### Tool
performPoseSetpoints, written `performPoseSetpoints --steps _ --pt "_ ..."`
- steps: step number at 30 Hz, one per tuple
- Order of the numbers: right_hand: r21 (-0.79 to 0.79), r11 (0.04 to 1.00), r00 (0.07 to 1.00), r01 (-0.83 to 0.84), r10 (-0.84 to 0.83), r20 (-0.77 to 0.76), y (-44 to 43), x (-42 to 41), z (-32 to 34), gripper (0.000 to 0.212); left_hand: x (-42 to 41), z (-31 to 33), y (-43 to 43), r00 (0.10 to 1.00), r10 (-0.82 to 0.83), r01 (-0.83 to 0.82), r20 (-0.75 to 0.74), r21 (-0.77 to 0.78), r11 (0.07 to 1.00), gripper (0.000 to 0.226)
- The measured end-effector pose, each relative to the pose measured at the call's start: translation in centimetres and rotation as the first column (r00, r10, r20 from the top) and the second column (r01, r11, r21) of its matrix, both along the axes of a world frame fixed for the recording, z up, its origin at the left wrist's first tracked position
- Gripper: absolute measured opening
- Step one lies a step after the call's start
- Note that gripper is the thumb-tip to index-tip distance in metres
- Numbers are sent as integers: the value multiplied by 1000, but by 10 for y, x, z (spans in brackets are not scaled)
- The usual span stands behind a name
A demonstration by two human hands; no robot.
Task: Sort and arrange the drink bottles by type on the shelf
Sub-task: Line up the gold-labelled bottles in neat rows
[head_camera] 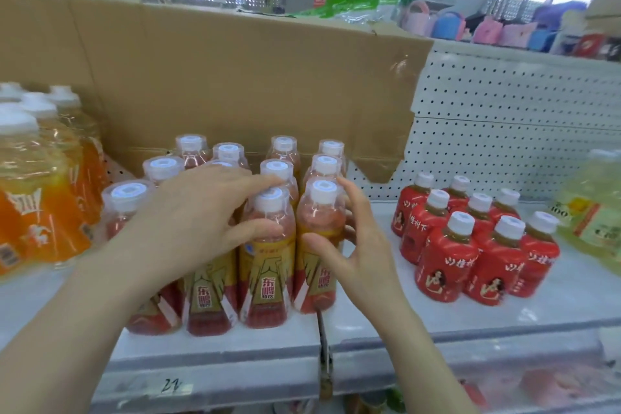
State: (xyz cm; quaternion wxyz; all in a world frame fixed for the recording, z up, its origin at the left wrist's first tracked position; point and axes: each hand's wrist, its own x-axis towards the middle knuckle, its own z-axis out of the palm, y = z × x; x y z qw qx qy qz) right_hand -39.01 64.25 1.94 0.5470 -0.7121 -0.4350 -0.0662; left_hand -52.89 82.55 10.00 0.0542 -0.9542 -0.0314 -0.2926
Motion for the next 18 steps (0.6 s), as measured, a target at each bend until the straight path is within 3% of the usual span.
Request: performPoseSetpoints --steps 4,6,7,9,11,15,18 --pt "89 995 991 -55 65 -117 -7 25 22 57 0 -7 -2 994 106 -103 -32 85 991 65" --pt "116 993 971 27 1 -239 2 54 32 61 -2 -12 -3 988 152 -151 -16 52 987 65" --pt "56 997 951 44 -25 -307 12 70 34 65 -3 -15 -5 986 165 -165 -2 28 986 65" --pt "-54 998 870 -26 -4 -493 36 95 27 72 -5 -19 -9 983 181 -181 36 -8 984 65" --pt "-29 991 763 -134 84 -641 55 109 12 72 -7 -21 -13 975 214 -213 65 -16 977 66" --pt "5 965 638 -263 178 -749 70 118 -5 83 -6 -24 -15 966 245 -245 84 -7 969 68" --pt "15 960 594 -280 185 -783 69 114 -9 96 -5 -25 -15 969 225 -222 101 -39 974 69"
